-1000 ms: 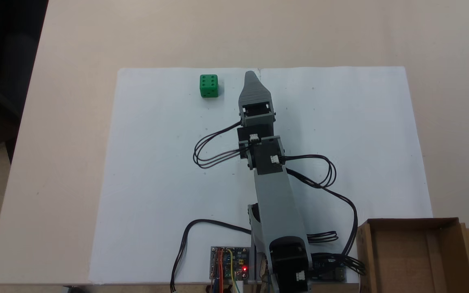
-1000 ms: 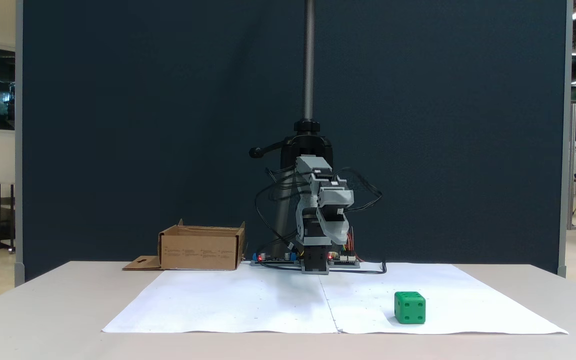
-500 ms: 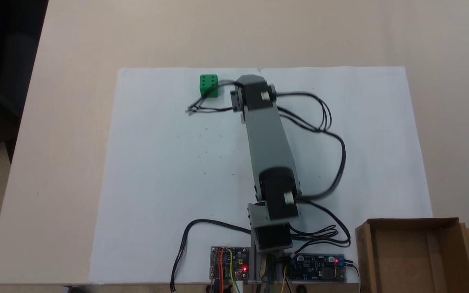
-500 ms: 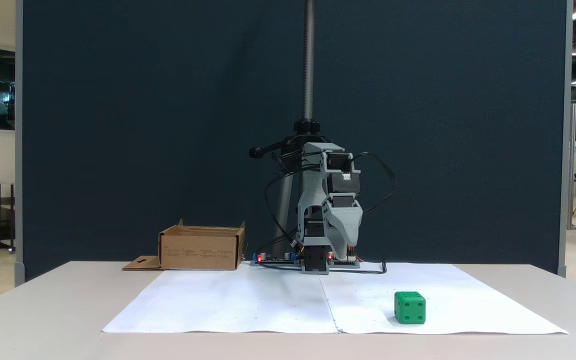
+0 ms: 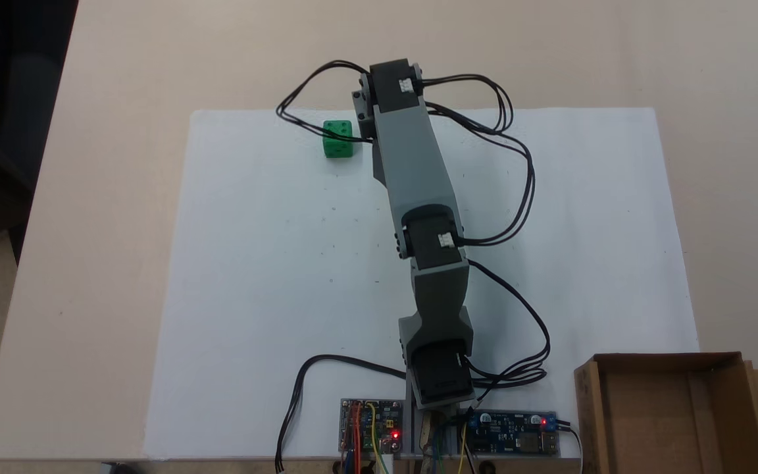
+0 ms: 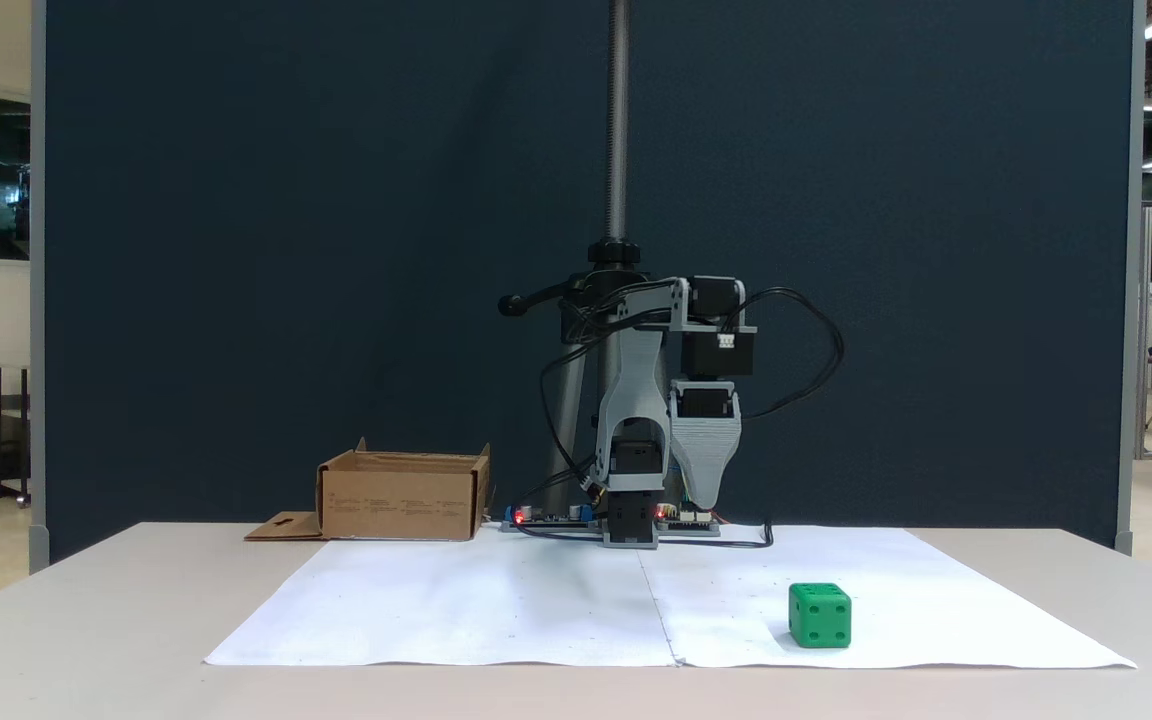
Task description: Grasp a green dice and put it in the bin.
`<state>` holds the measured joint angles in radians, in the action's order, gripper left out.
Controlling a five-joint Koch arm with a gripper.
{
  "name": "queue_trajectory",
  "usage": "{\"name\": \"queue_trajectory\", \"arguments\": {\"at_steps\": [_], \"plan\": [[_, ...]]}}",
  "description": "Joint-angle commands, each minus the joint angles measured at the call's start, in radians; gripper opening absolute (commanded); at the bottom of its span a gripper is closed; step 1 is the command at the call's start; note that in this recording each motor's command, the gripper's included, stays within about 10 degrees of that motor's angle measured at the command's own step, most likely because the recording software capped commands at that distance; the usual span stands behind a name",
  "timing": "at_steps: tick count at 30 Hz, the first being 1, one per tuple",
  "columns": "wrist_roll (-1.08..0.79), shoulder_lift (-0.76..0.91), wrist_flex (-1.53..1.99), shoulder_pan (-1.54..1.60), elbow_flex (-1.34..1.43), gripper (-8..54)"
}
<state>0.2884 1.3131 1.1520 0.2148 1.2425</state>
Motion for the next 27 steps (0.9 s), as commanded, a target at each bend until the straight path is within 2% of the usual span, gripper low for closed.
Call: {"name": "queue_trajectory", "arguments": {"at_steps": [1, 8, 27], "plan": [[0.121, 0.012, 0.071, 0.018, -0.083, 41.7], [0.178, -0.124, 0.063, 0.083, -0.204, 41.8], [0.178, -0.397, -0.008, 0.158, -0.469, 41.9]]}}
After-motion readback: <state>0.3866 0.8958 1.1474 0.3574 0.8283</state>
